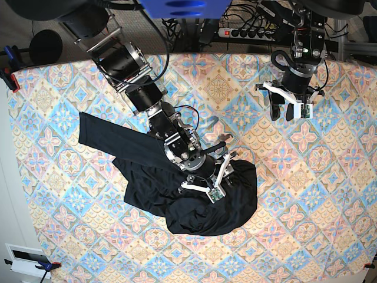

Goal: Layout the t-shirt on the table in an organized manner, then fold the t-shirt properly
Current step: 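Close the right gripper on the black shirt fabric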

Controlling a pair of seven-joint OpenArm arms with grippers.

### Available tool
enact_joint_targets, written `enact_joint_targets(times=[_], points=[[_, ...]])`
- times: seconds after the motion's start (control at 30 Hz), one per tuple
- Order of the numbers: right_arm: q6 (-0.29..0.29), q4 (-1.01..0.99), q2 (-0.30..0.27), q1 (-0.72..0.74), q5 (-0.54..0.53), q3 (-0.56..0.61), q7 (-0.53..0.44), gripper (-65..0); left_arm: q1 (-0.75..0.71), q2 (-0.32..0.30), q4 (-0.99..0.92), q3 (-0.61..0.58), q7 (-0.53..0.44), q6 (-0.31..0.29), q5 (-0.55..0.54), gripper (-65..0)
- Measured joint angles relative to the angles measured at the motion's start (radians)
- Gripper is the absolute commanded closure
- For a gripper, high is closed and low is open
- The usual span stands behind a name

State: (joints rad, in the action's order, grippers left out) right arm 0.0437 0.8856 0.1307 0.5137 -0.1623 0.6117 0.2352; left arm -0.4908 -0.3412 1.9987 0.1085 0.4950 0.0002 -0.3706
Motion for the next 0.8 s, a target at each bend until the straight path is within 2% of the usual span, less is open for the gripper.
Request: enact_joint_targets(times=[0.4, 0.47, 0.57, 0.6, 0.67, 0.8], points=[[0.0, -0.004, 0.0, -0.001, 0.0, 0.0, 0.0, -30.3, 0.003, 0.0, 0.0, 0.0, 0.0, 0.0, 0.0, -24.3], [0.0, -0.004, 0.0, 0.0, 0.0, 0.0, 0.001, -25.6, 0.003, 0.0, 0.0, 0.0, 0.0, 0.0, 0.0, -24.3], [0.0, -0.012, 0.0, 0.0, 0.0, 0.0, 0.003, -4.6, 0.003, 0.0, 0.0, 0.0, 0.0, 0.0, 0.0, -24.3], [0.001, -0.027, 0.0, 0.003, -0.002, 0.0, 0.003, 0.0, 0.003, 0.0, 0.0, 0.0, 0.0, 0.0, 0.0, -24.3], [-0.002, -0.048, 0.0, 0.005, 0.0, -0.001, 0.01, -2.5, 0.003, 0.0, 0.0, 0.0, 0.0, 0.0, 0.0, -24.3], [-0.003, -0.053, 0.0, 0.014, 0.0, -0.001, 0.009, 0.0, 0.0, 0.0, 0.0, 0.0, 0.0, 0.0, 0.0, -24.3]])
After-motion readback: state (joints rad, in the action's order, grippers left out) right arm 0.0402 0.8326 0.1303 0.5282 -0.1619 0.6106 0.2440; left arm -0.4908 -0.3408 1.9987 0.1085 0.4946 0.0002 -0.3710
